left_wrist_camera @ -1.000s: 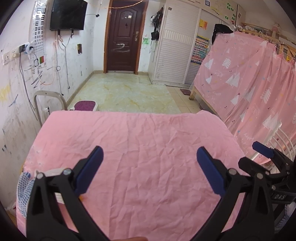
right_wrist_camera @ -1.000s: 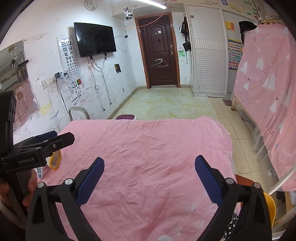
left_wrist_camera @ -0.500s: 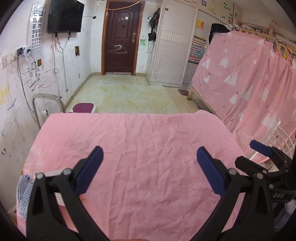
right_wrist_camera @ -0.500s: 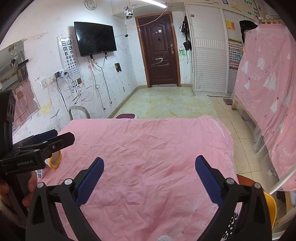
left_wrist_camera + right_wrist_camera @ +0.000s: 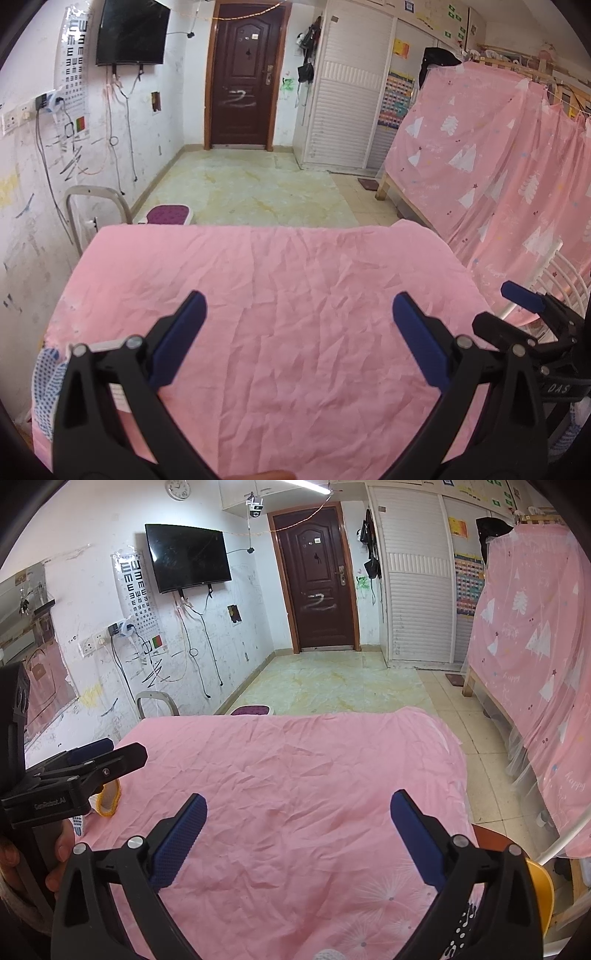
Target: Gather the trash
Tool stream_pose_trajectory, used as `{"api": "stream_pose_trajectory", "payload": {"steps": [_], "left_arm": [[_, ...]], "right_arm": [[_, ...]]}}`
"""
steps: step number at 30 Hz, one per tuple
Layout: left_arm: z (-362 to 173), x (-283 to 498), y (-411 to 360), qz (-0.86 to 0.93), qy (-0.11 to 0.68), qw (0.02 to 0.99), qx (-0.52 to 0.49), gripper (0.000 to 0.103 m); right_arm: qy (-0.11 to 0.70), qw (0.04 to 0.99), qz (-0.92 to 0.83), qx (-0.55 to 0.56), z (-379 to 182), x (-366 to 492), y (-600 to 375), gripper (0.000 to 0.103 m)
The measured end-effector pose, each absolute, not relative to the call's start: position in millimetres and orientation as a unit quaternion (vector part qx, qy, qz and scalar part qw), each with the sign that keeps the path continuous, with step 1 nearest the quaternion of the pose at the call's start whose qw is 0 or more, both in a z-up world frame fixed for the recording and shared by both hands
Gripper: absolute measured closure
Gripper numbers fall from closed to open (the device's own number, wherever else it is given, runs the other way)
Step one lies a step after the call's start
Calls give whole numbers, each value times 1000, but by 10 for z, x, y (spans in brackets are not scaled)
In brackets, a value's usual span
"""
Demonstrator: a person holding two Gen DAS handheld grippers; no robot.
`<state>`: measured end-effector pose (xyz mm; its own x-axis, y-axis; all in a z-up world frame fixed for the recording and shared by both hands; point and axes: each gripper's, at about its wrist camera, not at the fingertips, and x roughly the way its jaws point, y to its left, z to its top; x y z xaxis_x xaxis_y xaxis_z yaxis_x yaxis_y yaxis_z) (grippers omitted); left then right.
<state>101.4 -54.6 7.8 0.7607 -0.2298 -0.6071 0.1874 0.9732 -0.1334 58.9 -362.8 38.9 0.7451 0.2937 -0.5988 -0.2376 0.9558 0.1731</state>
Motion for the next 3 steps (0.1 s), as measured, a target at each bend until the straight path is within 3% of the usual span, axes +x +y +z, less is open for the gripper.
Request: {"api": "stream_pose_trajectory", "payload": {"steps": [3], "left_arm": [[70, 1029, -526, -106, 329, 938, -32, 6]], "right_arm": [[330, 932, 143, 44, 374, 615, -3643, 13]]}}
